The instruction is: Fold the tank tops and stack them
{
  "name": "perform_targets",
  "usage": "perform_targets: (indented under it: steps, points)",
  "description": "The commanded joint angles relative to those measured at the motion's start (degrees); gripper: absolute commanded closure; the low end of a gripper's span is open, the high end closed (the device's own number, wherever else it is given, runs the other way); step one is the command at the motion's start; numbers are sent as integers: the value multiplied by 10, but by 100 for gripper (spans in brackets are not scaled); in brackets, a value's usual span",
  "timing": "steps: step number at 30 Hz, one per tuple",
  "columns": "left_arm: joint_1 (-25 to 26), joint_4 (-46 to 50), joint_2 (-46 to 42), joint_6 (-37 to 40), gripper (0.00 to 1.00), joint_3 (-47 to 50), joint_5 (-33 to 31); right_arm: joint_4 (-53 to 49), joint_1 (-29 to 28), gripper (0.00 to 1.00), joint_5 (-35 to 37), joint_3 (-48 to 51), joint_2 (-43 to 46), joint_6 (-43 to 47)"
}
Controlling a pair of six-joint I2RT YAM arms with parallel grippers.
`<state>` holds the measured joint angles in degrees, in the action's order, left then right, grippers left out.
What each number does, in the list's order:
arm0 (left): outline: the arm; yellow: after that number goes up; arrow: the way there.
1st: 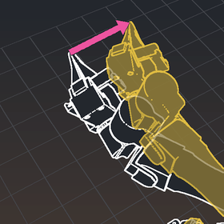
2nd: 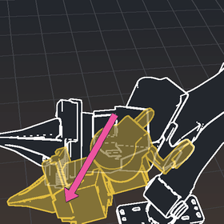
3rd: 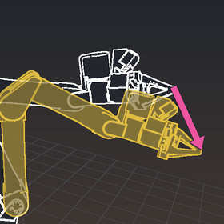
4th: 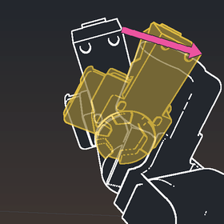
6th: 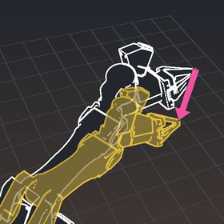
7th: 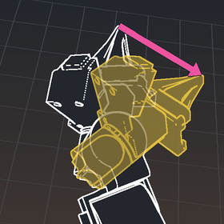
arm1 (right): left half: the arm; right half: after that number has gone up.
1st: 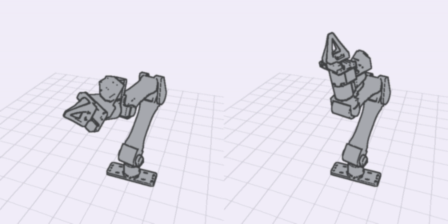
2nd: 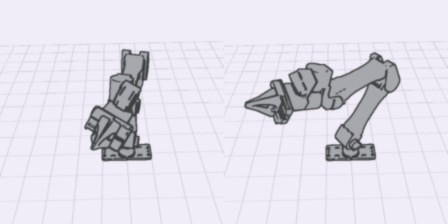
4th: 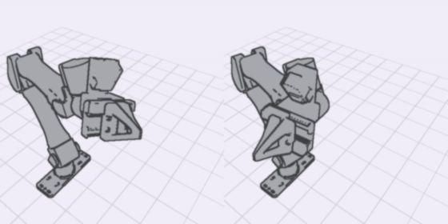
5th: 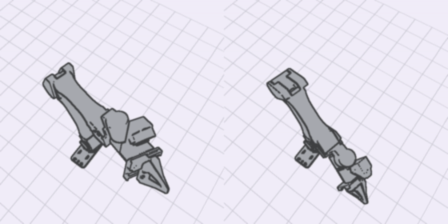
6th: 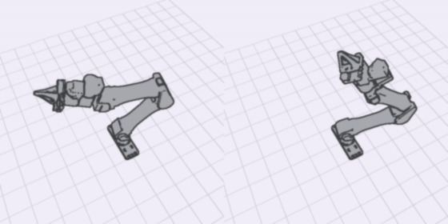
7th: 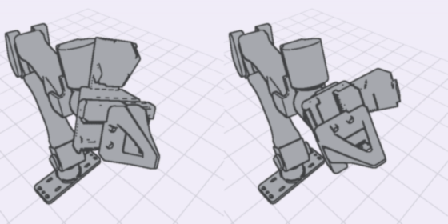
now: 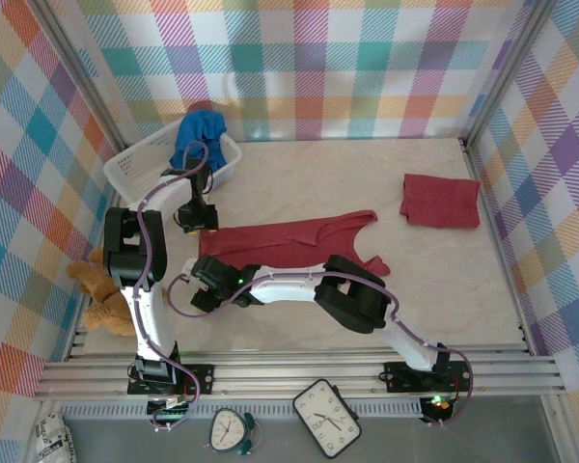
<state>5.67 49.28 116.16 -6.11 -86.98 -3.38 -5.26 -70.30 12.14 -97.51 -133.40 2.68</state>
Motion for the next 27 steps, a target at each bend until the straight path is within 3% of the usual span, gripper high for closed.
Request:
perform_targets:
  steps: [1,6,14,27]
  points:
    - [-3,43,64,-1,54,37,30,-13,-15,29,25,-23,-22,42]
    - [-1,28,49,-6,54,55,65,-40,-18,38,70,-35,-41,57]
    - [3,31,0,4,53,44,77,-34,-12,68,72,48,16,48]
    - [18,47,-29,18,50,21,78,13,-11,76,45,148,80,40]
